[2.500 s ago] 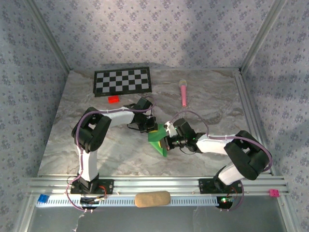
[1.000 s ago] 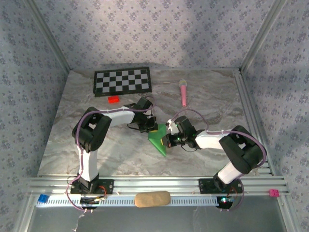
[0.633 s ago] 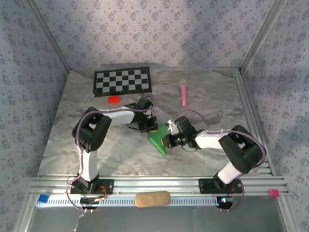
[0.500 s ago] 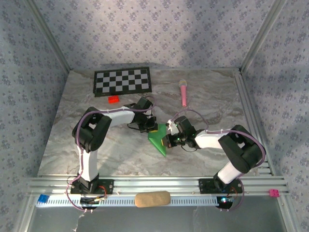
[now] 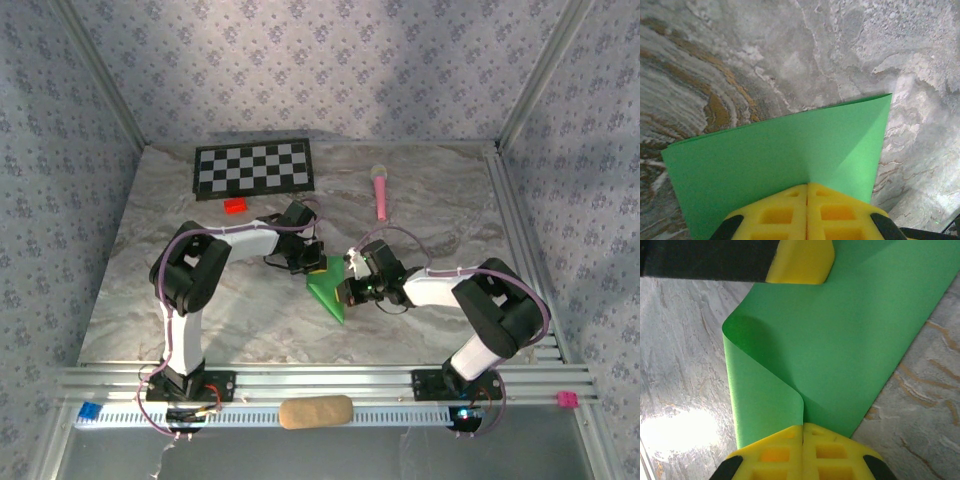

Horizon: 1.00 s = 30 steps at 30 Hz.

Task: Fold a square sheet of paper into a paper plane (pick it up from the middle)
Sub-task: Third fold the triangle at the center of the table.

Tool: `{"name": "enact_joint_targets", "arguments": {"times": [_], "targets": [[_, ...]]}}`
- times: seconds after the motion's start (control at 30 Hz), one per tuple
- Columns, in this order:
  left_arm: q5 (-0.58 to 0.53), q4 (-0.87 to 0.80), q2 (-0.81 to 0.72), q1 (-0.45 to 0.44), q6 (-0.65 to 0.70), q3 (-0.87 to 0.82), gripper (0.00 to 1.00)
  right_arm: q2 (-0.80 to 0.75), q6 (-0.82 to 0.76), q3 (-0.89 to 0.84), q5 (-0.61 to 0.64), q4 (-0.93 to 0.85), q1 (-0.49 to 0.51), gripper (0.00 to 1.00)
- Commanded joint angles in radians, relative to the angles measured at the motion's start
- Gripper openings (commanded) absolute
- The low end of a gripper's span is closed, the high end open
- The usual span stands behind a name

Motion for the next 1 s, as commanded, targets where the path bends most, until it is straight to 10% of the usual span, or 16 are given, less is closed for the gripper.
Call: {"name": "enact_joint_targets", "arguments": {"times": [0.0,0.97], "targets": [[-0.032,-0.054,0.051,-0.014,0.011,-0.004,0.09,0.009,-0.019,0.021,0.015,-0.025,-0.006,0.00],[-0.032,-0.058,0.041,-0.013,0.016,0.016,0.09,0.040,-0.021,0.018,0.031,-0.049,-0.004,0.00]]}}
